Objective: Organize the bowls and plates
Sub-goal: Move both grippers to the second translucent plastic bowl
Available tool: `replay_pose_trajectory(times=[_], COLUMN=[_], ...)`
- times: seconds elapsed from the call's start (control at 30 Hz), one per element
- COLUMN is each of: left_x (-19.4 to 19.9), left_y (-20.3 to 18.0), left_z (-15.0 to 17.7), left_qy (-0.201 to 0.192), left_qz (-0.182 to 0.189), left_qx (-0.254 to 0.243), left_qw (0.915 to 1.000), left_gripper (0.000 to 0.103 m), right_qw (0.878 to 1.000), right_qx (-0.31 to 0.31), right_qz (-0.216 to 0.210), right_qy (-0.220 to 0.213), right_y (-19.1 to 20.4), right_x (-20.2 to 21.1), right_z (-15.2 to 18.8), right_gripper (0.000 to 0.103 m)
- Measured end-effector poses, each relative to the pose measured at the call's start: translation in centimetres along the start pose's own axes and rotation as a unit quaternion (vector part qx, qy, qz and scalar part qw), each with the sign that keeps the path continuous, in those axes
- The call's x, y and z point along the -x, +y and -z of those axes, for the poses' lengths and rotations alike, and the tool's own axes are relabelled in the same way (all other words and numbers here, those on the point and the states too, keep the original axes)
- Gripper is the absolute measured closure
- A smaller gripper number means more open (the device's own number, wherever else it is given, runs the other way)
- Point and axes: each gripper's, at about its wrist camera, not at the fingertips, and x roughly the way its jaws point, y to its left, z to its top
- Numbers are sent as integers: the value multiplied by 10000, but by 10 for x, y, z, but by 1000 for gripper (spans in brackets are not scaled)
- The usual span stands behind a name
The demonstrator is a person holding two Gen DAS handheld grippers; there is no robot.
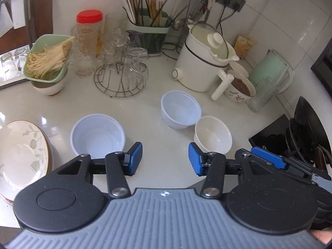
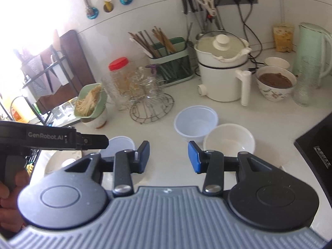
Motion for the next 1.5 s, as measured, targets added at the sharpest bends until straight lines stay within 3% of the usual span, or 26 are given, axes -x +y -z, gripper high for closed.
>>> replay_pose_trajectory(times=[0.23,0.63,0.83,0.93,1.13,1.37,1.5], left_x=[-8,-24,-35,-39,-49,-66,-80], left_y=[-22,-35,-39,-40,-29,-15,-15], left_z=[8,13,8,2,-13,-29,-32], left_qy=[43,86,180,87,79,237,326], left_qz=[102,-190,-259,-533,-714,-721,-820], left_qx=[-220,-485,-458,-470,-460,-144,-271], left_qw=[9997,9986,9985,9974,9964,9970,9957], left_gripper=[48,48,48,48,48,48,48], right_qw=[9998,9993,9992,9992,9990,9992,9995], right_qx=[10,-326,-367,-339,-262,-199,-169], right_qz=[177,172,166,185,233,240,224], right_qy=[-32,-47,-66,-131,-270,-256,-173], right_y=[-17,-36,-42,-44,-45,-49,-51], right_x=[15,15,9,6,-2,-17,-30], right_z=[5,16,17,15,3,-7,-9], right_gripper=[59,59,59,59,59,59,59])
